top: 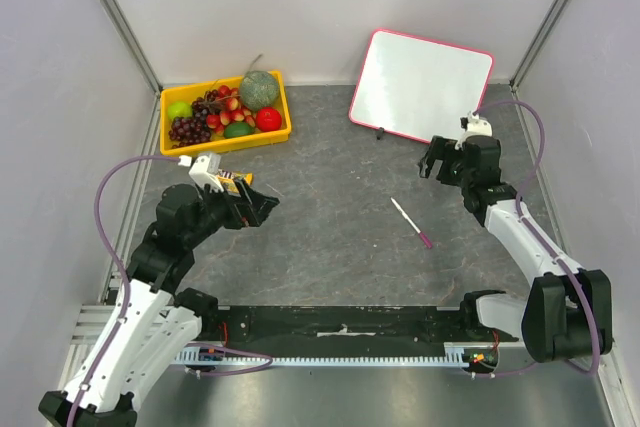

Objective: Write a sentence on the whiteboard
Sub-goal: Pick up the whiteboard marker from the center of the board.

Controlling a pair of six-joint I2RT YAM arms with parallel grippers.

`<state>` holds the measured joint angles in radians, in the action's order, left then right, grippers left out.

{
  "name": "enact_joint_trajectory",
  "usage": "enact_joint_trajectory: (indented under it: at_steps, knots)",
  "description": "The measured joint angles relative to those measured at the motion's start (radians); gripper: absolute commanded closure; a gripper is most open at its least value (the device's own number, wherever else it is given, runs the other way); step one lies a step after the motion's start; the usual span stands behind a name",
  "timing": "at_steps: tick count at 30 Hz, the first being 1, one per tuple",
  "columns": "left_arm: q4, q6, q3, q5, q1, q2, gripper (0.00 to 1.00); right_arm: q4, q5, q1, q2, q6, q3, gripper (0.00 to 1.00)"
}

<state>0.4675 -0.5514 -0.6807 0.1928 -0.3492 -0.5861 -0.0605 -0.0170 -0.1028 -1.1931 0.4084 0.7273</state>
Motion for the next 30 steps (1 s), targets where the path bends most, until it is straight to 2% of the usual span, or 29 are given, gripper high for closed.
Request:
enact_joint_trajectory:
  at_steps: [3, 7, 9, 15, 20, 23, 24, 30]
  knots:
    - [-0.034, 0.032, 0.000, 0.072, 0.000, -0.021, 0.03, -0.013, -0.020, 0.000, 0.000, -0.003, -0.001, 0.02]
    - [-0.065, 0.075, -0.003, 0.149, -0.015, -0.143, 0.05, -0.026, -0.053, 0.000, -0.003, -0.008, -0.003, 0.02]
    - [-0.072, 0.097, -0.021, 0.152, -0.065, -0.225, 0.05, -0.033, -0.064, 0.000, -0.003, -0.009, -0.011, 0.02]
    - [-0.079, 0.184, -0.192, 0.085, -0.344, -0.555, 0.05, -0.056, -0.099, 0.000, -0.001, -0.009, -0.049, 0.05]
    - [-0.133, 0.222, -0.298, 0.070, -0.446, -0.726, 0.06, -0.064, -0.123, -0.031, -0.029, -0.017, -0.068, 0.36]
    - [-0.155, 0.230, -0.311, 0.072, -0.459, -0.750, 0.06, -0.065, -0.115, -0.067, -0.086, -0.019, -0.068, 0.68]
    - [-0.160, 0.232, -0.314, 0.074, -0.460, -0.750, 0.05, -0.065, -0.110, -0.080, -0.107, -0.017, -0.068, 0.74]
    - [-0.187, 0.232, -0.322, 0.077, -0.465, -0.735, 0.05, -0.087, -0.048, -0.135, -0.237, -0.021, -0.061, 0.83]
